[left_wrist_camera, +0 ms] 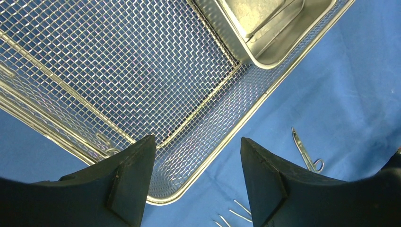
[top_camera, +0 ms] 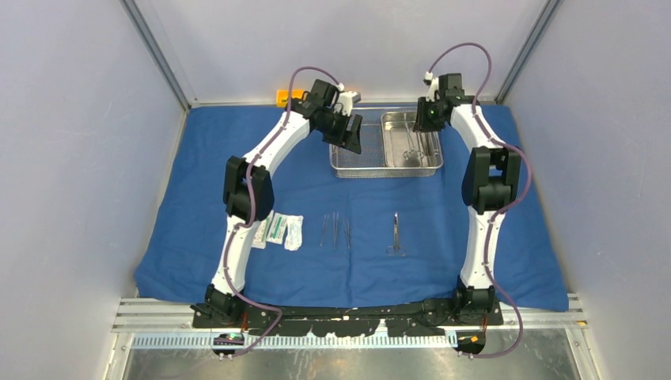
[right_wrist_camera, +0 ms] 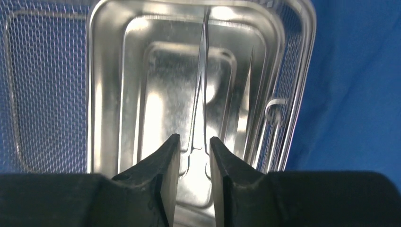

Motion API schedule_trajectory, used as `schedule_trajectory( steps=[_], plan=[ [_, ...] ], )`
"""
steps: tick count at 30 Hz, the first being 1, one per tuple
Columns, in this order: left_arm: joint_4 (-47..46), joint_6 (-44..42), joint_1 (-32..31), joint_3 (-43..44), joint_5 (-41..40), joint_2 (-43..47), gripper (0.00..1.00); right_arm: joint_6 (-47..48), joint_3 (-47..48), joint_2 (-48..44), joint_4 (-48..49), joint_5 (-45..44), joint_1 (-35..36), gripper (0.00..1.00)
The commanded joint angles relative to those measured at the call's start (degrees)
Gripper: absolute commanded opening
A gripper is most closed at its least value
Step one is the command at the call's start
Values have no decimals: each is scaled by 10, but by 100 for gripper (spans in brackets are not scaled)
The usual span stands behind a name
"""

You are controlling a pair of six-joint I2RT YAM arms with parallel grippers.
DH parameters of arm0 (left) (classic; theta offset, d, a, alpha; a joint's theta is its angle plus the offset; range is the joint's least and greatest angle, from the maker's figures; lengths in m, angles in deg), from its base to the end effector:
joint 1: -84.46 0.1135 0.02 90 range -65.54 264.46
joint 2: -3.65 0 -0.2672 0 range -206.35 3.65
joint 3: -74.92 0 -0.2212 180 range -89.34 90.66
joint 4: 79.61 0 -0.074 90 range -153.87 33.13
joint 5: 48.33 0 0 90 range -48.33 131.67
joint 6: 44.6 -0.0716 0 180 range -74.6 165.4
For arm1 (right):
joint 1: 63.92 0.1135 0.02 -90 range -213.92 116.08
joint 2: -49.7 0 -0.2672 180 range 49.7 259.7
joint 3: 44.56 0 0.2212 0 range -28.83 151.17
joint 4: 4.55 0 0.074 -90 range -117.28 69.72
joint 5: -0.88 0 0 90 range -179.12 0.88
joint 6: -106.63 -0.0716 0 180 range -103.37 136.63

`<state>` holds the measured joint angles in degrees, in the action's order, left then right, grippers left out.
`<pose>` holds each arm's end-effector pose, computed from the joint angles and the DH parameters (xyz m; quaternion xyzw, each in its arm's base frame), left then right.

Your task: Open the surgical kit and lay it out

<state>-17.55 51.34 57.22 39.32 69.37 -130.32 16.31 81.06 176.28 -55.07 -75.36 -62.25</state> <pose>0.4367 -0.2623 0.2381 0.2468 0.8867 -0.3078 0.2412 0.4891 0.0313 0.2121 -0.0506 0.9367 0.1188 0.3255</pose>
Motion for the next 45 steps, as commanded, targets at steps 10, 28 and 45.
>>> schedule_trajectory(
  steps=[10, 28, 45],
  plan=[
    [-16, 18, 4, 34, 22, -14, 68, -14, 232, 177, -26, -56, 27, 44],
    [-12, 17, 4, 34, 22, -17, 68, 0, 343, 262, -73, -155, 51, 31],
    [-17, 21, 8, 32, 26, -20, 68, 43, 380, 305, -104, -168, 49, 15]
  ],
)
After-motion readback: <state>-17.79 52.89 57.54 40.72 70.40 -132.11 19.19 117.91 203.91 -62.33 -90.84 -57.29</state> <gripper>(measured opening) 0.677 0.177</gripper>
